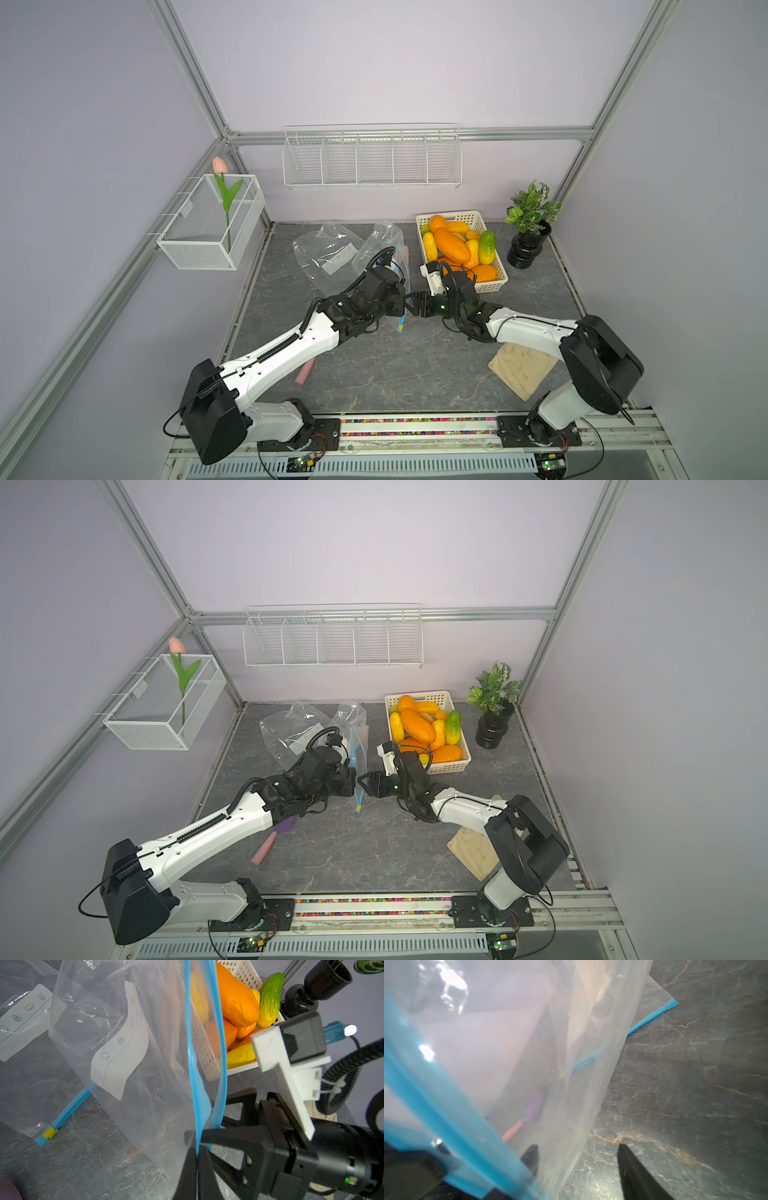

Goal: Place the mango in a zip-top bag and seal the zipper
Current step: Open the zipper of the food storage bag.

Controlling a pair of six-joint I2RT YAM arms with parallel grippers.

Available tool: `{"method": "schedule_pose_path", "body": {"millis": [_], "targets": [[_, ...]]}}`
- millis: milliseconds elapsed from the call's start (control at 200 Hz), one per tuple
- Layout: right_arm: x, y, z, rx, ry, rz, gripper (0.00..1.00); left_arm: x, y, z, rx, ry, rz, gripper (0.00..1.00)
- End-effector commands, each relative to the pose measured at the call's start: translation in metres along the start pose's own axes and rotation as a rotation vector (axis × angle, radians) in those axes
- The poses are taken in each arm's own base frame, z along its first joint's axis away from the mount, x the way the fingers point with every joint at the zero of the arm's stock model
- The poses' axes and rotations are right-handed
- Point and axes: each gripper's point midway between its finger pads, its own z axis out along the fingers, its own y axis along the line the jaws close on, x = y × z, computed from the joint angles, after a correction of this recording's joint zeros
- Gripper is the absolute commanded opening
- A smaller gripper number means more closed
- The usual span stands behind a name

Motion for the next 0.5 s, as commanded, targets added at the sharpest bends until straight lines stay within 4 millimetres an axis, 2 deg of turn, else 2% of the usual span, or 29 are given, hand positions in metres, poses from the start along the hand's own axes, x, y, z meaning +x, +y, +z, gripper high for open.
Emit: {"method": "schedule_pose_path", "body": {"millis": [0,165,330,395,435,495], "targets": [[-0.011,-0.024,-0.004,0.098,-0.040,0.045,0.44,0.004,0.019,-0.002,-0.056,0.018,-0.035,0.00],[-0.014,-0.044,-0.019,0.166,-0.098,0.084,0.22,0.002,0.056,-0.009,-0.209,-0.007,-0.040,0.00],[-0.010,-0.059,-0.030,0.259,-0.088,0.107,0.10,-0.005,0.063,-0.018,-0.247,-0.041,-0.049,0.00],[-0.006,-0.076,-0.039,0.350,-0.071,0.135,0.09,-0.009,0.067,-0.023,-0.267,-0.062,-0.063,0.00],[-0.005,-0.079,-0.042,0.357,-0.076,0.139,0.10,-0.012,0.069,-0.025,-0.280,-0.081,-0.081,0.00],[-0.009,-0.067,-0.042,0.305,-0.073,0.117,0.16,-0.014,0.066,-0.023,-0.261,-0.096,-0.092,0.00]]}}
